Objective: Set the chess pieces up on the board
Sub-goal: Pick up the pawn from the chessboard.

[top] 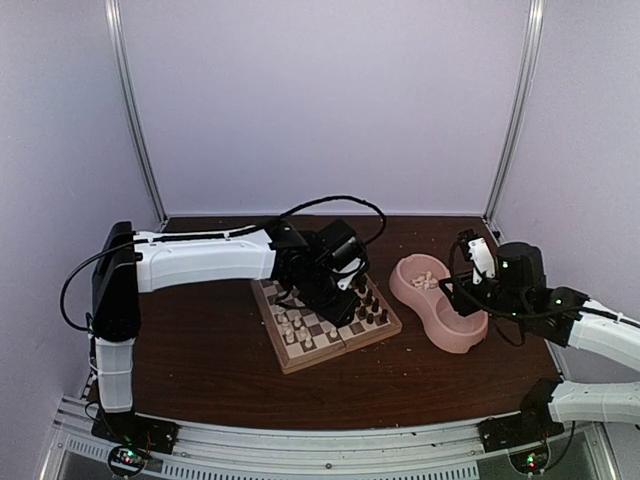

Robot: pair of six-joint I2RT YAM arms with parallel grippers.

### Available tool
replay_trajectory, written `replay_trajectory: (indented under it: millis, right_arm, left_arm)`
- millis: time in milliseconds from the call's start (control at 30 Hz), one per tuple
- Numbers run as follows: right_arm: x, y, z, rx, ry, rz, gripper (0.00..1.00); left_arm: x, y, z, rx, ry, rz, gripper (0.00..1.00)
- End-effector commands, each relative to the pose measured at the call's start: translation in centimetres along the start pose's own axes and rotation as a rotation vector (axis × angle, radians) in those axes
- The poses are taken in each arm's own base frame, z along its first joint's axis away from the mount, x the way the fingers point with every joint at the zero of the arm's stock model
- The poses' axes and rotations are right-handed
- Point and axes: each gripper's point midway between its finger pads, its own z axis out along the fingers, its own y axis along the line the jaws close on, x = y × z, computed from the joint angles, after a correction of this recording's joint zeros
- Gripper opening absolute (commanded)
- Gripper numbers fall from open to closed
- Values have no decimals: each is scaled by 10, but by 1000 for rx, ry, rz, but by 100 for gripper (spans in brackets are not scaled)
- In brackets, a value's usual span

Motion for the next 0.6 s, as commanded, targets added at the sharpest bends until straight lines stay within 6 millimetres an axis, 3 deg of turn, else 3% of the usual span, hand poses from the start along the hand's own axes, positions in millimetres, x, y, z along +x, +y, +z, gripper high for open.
replay_trajectory:
  millis: [0, 200, 567]
  right_arm:
    - [-7, -9, -3, 38, -82, 33, 38]
    - [24, -14, 3, 42, -80, 39, 39]
    - [30, -18, -6, 39, -128, 47, 41]
  left_arm:
    - [1, 0, 6, -19, 34, 6, 42]
    - [8, 10, 16, -75, 74, 1, 41]
    - [16, 12, 34, -89, 115, -1, 40]
